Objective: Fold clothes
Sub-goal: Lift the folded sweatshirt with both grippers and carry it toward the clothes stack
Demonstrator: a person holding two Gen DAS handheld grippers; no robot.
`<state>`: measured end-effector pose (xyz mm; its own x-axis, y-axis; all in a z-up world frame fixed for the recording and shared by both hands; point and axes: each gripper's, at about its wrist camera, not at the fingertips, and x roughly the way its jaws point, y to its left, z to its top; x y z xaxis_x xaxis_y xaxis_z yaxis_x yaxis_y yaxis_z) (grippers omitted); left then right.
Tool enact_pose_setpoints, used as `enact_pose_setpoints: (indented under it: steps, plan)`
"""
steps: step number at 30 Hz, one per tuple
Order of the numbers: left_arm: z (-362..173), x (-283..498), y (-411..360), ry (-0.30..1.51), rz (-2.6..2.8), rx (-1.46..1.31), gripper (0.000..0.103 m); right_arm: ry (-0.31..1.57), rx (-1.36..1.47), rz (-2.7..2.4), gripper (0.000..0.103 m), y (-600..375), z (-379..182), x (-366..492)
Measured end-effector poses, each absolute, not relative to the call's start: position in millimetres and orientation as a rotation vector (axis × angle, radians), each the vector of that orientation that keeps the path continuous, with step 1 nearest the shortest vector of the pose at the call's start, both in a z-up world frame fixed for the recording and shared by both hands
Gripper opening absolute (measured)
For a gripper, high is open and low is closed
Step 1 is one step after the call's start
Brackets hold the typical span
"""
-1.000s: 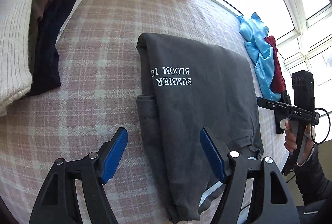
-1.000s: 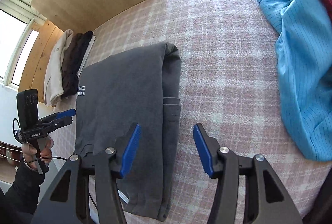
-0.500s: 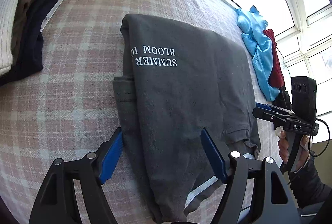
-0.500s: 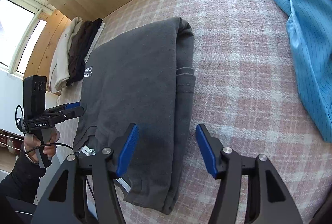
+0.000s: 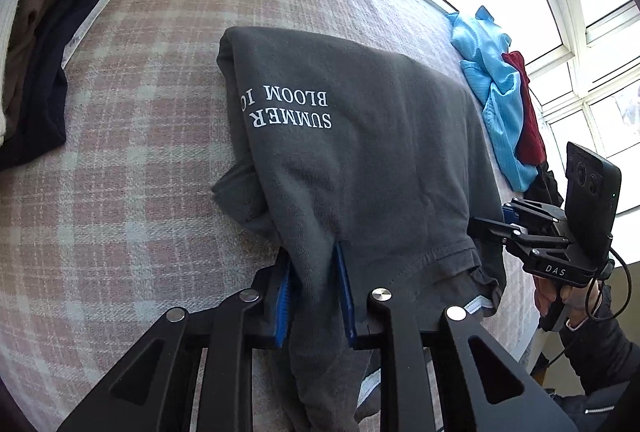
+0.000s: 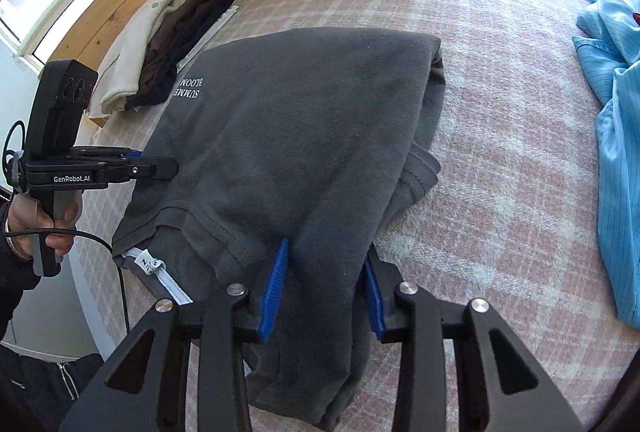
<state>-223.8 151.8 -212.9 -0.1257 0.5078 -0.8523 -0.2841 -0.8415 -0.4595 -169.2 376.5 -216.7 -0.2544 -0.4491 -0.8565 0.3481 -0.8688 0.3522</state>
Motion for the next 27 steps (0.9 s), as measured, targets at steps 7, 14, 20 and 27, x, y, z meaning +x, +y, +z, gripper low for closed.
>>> enact_pose_setpoints:
  steps: [7, 14, 20, 27]
  plan:
    - [-209.1, -224.2, 148.9, -0.430, 1.913, -1.574, 0.012, -0.552, 1.470, -1.949, 0.017, 386.7, -222.7, -182.9]
    - [-173.5, -213.5, 168.3, -0.458, 1.878, -1.441, 0.012, -0.539, 1.384, -1.882, 0.017, 344.2, -194.4, -185.1]
    - [-140.5, -208.2, 160.1, -0.474, 1.931, -1.373, 0.012, -0.505, 1.359, -1.881, 0.017, 332.9, -168.0, -185.3]
    - [-77.2, -193.0, 138.5, -0.420, 2.092, -1.240, 0.011, -0.431, 1.242, -1.905, 0.017, 318.0, -112.4, -179.6]
